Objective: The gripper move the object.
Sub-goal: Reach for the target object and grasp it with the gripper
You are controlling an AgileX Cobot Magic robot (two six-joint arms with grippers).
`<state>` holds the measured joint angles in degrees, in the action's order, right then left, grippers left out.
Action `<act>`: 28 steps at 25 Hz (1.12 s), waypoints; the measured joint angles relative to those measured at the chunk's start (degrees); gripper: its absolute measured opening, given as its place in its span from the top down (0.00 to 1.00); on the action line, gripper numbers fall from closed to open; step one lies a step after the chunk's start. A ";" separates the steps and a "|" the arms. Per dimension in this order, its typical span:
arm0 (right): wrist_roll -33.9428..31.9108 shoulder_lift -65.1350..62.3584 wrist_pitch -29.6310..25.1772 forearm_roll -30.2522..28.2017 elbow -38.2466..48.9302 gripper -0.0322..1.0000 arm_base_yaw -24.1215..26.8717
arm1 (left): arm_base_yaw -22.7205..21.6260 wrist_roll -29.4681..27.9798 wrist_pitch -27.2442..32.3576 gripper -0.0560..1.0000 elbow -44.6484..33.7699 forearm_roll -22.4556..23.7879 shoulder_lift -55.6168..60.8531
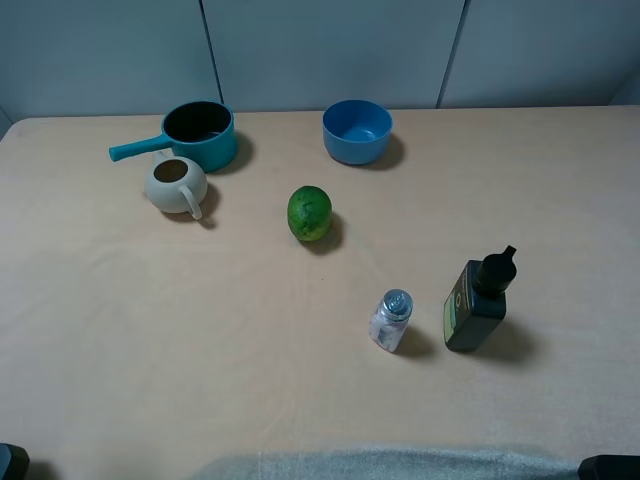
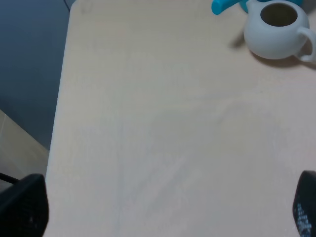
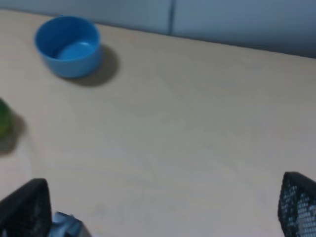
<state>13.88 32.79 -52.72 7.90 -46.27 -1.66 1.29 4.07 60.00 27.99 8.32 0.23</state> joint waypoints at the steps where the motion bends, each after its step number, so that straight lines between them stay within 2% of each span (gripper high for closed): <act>1: 1.36 2.21 0.00 1.55 -1.12 0.30 0.00 | 0.00 0.00 0.00 0.01 0.00 0.00 0.00; 7: 7.59 13.62 0.40 8.09 -5.19 0.30 -0.46 | 0.00 0.00 0.00 0.01 0.00 0.00 0.00; 14: 8.37 26.18 1.57 7.58 -11.04 0.30 -7.80 | 0.00 0.00 0.00 0.01 0.00 0.00 0.00; 28: -2.74 41.48 2.45 1.02 -21.71 0.30 -22.48 | 0.00 0.00 0.00 0.01 0.00 0.00 0.00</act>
<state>11.14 74.27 -50.27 8.93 -67.99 -24.13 1.29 4.07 60.00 27.99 8.32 0.23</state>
